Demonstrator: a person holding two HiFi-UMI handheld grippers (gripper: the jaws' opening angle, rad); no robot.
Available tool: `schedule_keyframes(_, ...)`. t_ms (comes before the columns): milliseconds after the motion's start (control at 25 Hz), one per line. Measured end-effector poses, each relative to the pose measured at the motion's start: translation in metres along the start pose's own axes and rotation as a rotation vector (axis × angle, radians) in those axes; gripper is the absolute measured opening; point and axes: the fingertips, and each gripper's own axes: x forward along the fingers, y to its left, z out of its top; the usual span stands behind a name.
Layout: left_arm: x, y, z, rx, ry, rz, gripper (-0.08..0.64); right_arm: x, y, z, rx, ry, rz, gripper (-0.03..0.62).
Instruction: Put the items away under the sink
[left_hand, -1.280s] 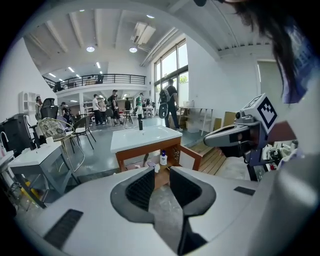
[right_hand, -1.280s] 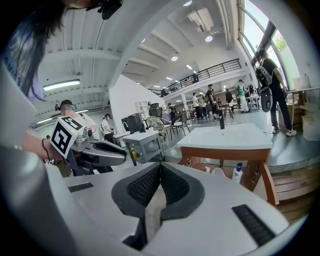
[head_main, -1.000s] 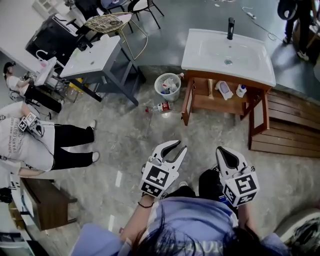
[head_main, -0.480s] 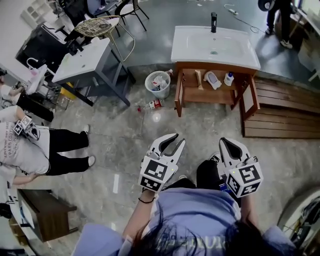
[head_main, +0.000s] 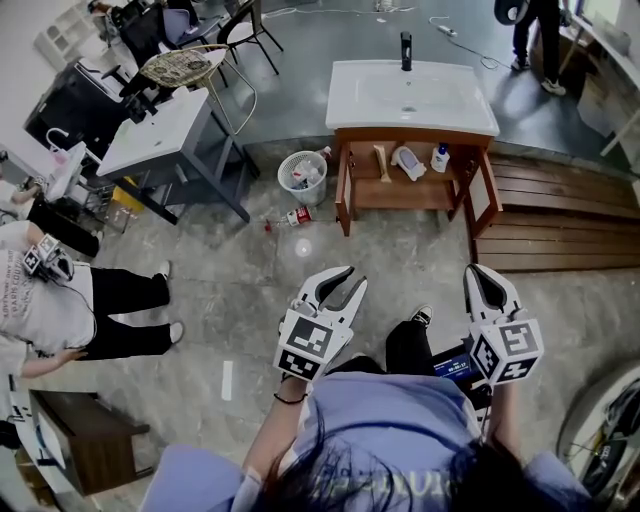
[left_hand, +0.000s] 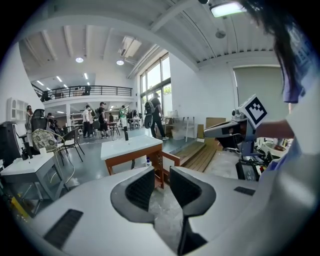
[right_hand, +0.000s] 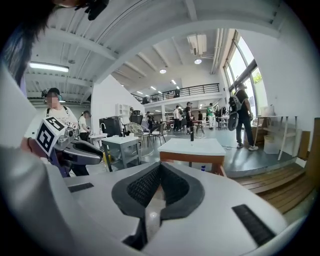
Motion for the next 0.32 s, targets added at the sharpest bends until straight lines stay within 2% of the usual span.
schedule_keyframes(320,-0.008,0.005,-0.003,0.004,0.011,0.011,0.104,-0.014,-0.021,-0.004,0.022,-0.003,-0.068,0.015)
